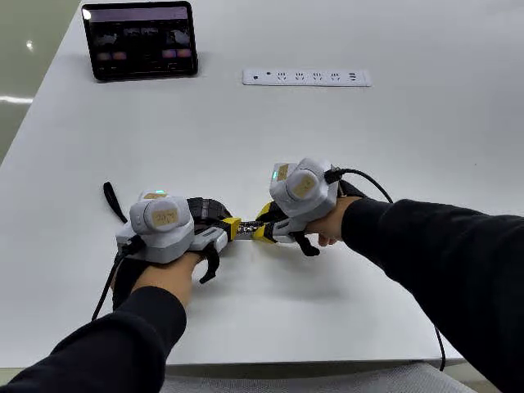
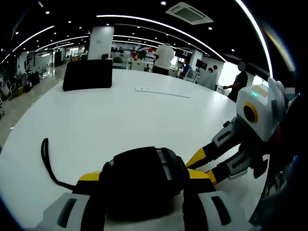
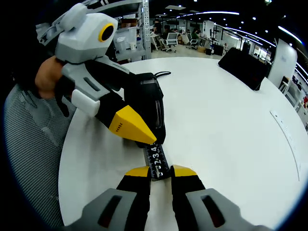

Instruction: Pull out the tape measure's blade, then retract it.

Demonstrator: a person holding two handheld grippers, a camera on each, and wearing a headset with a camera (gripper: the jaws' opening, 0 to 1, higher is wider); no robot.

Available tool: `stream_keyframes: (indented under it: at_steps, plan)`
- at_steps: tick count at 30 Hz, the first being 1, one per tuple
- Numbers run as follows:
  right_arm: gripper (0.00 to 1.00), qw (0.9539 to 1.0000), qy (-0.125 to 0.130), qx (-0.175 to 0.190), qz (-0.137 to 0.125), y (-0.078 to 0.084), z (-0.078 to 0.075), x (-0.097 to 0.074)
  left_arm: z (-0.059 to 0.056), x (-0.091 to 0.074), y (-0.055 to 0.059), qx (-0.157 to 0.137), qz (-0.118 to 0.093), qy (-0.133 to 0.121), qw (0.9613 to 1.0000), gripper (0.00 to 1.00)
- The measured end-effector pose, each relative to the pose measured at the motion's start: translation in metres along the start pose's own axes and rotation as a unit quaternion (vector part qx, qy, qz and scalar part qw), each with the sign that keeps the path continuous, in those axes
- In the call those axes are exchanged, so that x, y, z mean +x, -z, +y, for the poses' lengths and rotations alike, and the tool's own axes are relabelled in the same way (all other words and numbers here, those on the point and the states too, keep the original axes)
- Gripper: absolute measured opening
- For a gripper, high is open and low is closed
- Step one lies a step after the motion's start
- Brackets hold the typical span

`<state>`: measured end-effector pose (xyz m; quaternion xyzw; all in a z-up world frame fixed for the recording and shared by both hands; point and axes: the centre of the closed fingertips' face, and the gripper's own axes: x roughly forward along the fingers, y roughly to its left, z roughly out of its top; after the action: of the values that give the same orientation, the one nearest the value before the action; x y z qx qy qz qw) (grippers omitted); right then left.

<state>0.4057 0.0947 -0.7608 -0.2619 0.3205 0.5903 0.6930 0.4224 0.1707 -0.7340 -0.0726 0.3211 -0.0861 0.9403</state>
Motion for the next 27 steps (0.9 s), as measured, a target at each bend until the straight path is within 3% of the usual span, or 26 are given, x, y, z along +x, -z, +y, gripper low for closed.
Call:
stream_keyframes:
  at_steps: [17, 27]
  plan:
    - [0.13, 0.9996, -0.004, -0.017, -0.024, -0.021, 0.005, 0.014, 0.001, 0.001, 0.0, 0.002, 0.004, 0.012, 0.9999, 0.61]
    - [0.13, 0.9996, -0.009, -0.021, -0.019, -0.01, 0.005, 0.005, 0.001, 0.001, -0.001, -0.005, 0.004, 0.014, 0.9999, 0.61]
